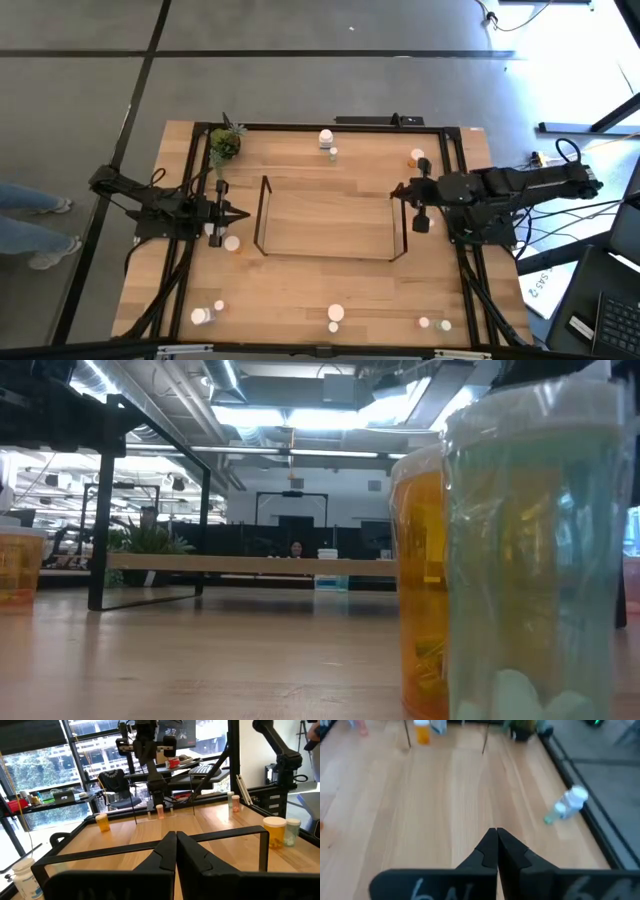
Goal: Pick and place medicine bottles onto shelf by color
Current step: Put the top pink pill bottle on the shelf
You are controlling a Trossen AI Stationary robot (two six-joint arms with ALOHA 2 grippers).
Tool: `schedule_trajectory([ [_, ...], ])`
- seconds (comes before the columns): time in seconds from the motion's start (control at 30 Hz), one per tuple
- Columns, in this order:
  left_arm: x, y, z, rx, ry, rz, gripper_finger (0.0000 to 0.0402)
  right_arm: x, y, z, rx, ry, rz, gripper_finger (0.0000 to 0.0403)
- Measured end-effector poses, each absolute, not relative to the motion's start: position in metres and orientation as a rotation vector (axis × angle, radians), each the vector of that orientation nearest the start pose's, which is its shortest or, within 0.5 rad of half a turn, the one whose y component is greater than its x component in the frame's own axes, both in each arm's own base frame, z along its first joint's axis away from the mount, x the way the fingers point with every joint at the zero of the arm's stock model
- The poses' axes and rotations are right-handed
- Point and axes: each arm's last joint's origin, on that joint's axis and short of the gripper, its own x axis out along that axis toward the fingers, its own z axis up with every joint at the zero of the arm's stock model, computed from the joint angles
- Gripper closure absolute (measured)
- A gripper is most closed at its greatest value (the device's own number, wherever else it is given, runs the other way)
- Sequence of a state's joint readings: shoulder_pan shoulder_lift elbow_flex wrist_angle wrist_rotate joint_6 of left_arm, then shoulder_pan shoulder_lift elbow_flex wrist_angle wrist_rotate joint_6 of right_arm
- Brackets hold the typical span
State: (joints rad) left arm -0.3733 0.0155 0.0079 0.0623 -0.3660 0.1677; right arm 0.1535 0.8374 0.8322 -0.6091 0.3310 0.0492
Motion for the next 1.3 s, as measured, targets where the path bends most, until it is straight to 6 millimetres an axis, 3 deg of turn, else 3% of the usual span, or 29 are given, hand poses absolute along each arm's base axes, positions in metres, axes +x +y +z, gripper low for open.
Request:
schedule_trajectory([
  [0.37, 0.093, -0.025, 0.171, 0.148, -0.051, -0.003, 0.0401, 0.181, 0.004, 0.321, 0.041, 0.871, -0.289, 0.0403],
  [0.73, 0.093, -0.025, 0.173, 0.154, -0.066, 0.016, 0.0401, 0.161, 0.005, 0.322, 0.175, 1.063, -0.322, 0.0403],
  [0.93, 0.089, -0.023, 0.191, 0.145, -0.098, 0.030, 0.0401, 0.147, 0.006, 0.327, 0.246, 1.190, -0.320, 0.0403],
  [1.3, 0.088, -0.021, 0.236, 0.099, 0.076, 0.056, 0.0401, 0.144, 0.010, 0.327, 0.312, 1.256, -0.163, 0.0402],
])
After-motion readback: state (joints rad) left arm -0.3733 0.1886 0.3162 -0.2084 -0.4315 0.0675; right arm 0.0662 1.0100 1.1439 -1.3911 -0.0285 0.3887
